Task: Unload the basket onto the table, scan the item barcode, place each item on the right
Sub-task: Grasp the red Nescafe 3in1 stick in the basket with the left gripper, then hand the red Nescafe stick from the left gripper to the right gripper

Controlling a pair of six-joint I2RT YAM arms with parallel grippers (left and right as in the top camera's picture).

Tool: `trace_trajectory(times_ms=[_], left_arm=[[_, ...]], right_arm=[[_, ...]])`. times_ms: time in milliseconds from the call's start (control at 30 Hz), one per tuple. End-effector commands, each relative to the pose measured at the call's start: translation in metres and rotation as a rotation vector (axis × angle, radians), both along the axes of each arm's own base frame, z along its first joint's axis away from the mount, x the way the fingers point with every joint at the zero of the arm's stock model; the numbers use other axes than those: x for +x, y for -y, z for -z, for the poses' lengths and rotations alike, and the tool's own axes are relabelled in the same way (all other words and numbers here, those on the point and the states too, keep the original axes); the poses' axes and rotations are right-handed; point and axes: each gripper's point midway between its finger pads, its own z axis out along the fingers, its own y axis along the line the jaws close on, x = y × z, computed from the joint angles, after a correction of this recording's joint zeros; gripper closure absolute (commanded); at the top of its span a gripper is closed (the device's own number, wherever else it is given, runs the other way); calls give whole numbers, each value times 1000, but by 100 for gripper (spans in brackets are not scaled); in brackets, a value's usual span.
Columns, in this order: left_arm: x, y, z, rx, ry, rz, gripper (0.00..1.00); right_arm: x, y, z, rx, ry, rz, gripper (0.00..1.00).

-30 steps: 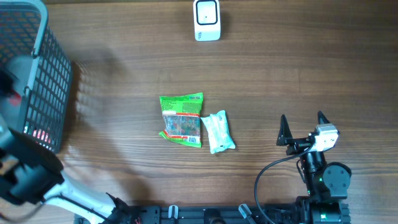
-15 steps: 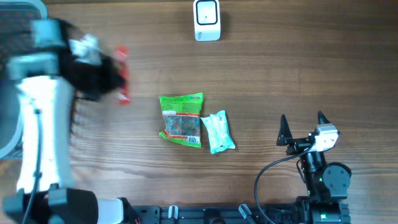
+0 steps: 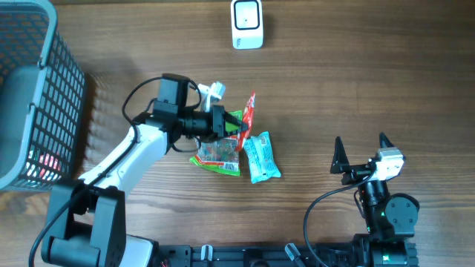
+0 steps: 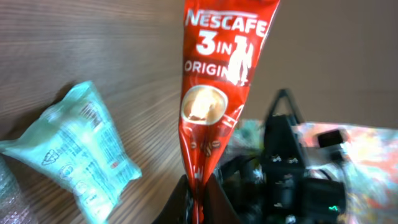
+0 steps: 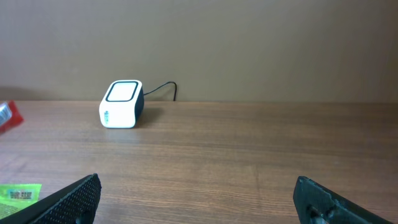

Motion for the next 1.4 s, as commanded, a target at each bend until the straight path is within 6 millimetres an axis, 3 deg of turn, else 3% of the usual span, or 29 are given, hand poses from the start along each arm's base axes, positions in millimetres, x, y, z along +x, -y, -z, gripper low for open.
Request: trace_trajectory(times_ms=[0, 100, 200, 333, 367, 433, 533, 600, 733, 867, 967, 1100, 1233, 1333, 1367], left_arm=[[8, -8, -31, -161, -105, -10, 96], [6, -14, -51, -255, -104, 40, 96], [-4, -15, -62, -314, -109, 105, 96], [-4, -12, -60, -300, -102, 101, 96], [-4, -8, -58, -290, -101, 102, 96], [-7, 0, -55, -271, -98, 107, 96], [-9, 3, -55, -272, -97, 120, 96], [-9, 3, -56, -273, -92, 121, 96], [-8, 5, -72, -319, -89, 151, 96], [3, 7, -94, -353, 36, 166, 96], [3, 7, -96, -354, 17, 161, 96], [2, 7, -99, -358, -56, 155, 96], [-20, 27, -100, -363, -77, 252, 96], [-30, 36, -103, -370, -55, 300, 96], [-32, 37, -104, -371, -53, 307, 96]], right_arm=[[0, 0, -2, 8, 8, 1, 0], [0, 0, -2, 7, 8, 4, 0], [-2, -11, -3, 20, 12, -64, 0], [-2, -12, -3, 217, -14, -60, 0], [-2, -13, -4, 335, -26, -64, 0], [-8, -37, -14, 393, -24, -216, 0], [-24, -69, -52, 539, -71, -424, 0], [-29, -88, -75, 541, -141, -544, 0], [-30, -138, -96, 593, -461, -946, 0], [1, -154, -99, 766, -674, -1171, 2], [10, -172, -106, 720, -601, -1234, 17], [25, -191, -95, 749, -589, -1172, 20], [35, -205, -92, 757, -550, -1105, 24], [40, -207, -91, 754, -533, -1078, 43], [40, -207, -89, 759, -543, -1070, 44]])
